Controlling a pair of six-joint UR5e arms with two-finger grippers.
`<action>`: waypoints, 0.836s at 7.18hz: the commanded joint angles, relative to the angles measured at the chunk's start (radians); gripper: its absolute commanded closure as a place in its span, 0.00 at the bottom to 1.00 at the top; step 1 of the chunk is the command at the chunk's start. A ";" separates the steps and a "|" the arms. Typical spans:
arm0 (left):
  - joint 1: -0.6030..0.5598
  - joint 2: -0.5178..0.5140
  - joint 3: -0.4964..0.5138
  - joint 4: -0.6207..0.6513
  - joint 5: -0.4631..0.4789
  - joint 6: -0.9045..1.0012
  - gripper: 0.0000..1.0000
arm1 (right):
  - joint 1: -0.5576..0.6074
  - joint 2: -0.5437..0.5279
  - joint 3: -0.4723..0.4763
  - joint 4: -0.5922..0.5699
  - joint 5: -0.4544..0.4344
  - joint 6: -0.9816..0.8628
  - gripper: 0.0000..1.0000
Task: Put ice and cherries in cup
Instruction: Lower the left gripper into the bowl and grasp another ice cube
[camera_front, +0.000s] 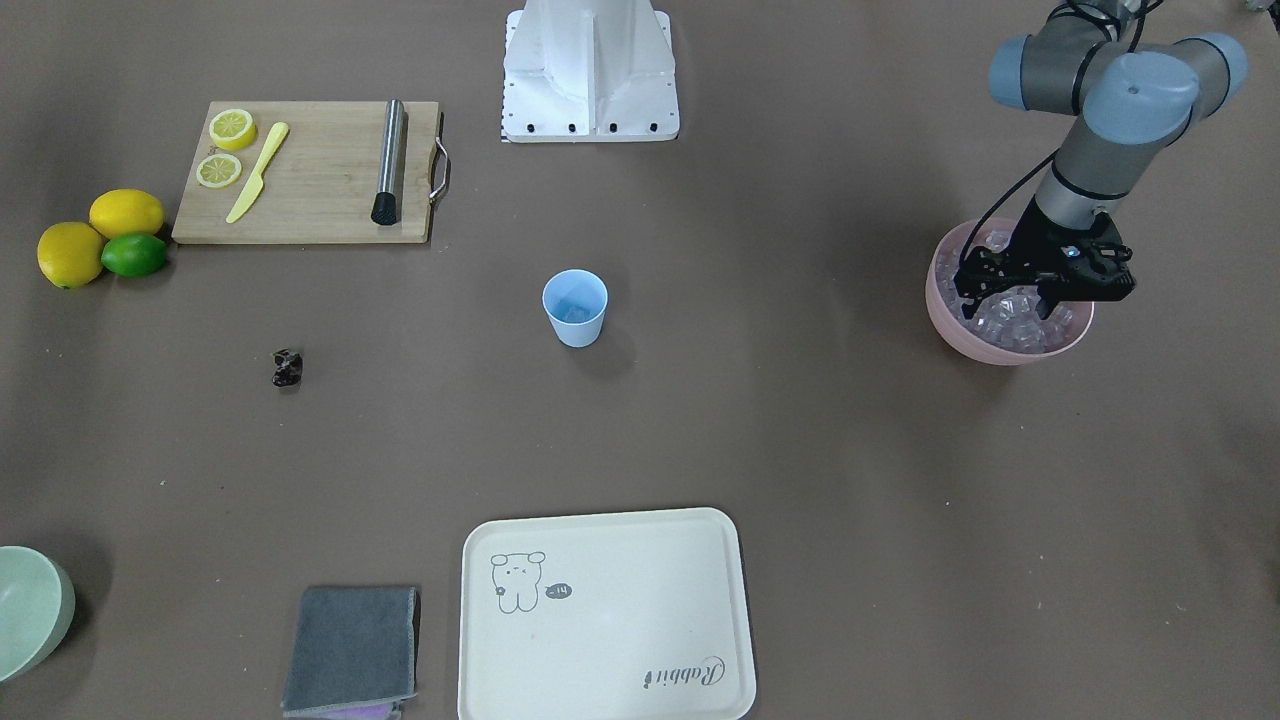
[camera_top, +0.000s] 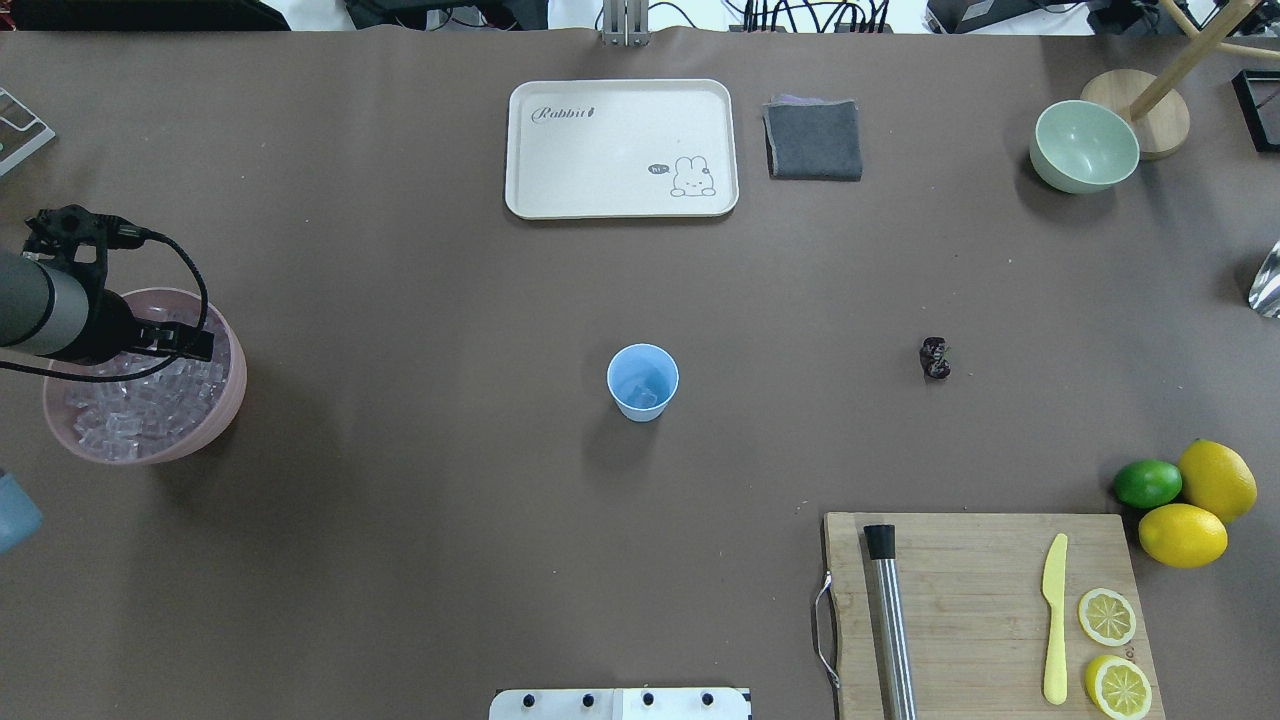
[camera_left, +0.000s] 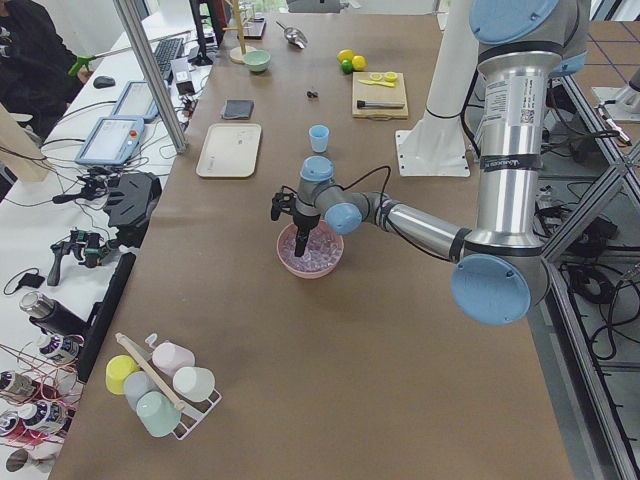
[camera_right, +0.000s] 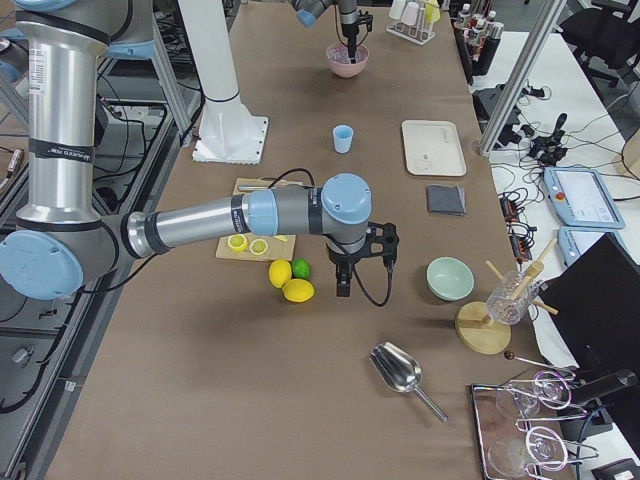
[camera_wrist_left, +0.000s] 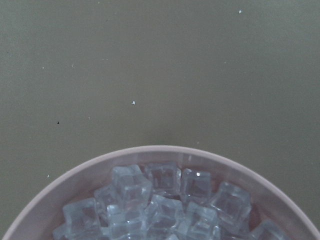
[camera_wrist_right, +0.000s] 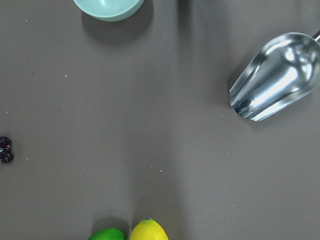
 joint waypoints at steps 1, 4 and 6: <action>0.003 0.005 0.003 0.000 0.000 0.004 0.03 | 0.000 -0.001 0.000 0.000 -0.002 -0.002 0.00; 0.003 0.017 -0.007 0.000 -0.021 0.004 0.03 | 0.000 -0.001 0.002 0.000 -0.003 0.000 0.00; 0.003 0.036 -0.008 -0.027 -0.040 0.007 0.03 | 0.000 -0.002 0.002 0.000 -0.002 0.000 0.00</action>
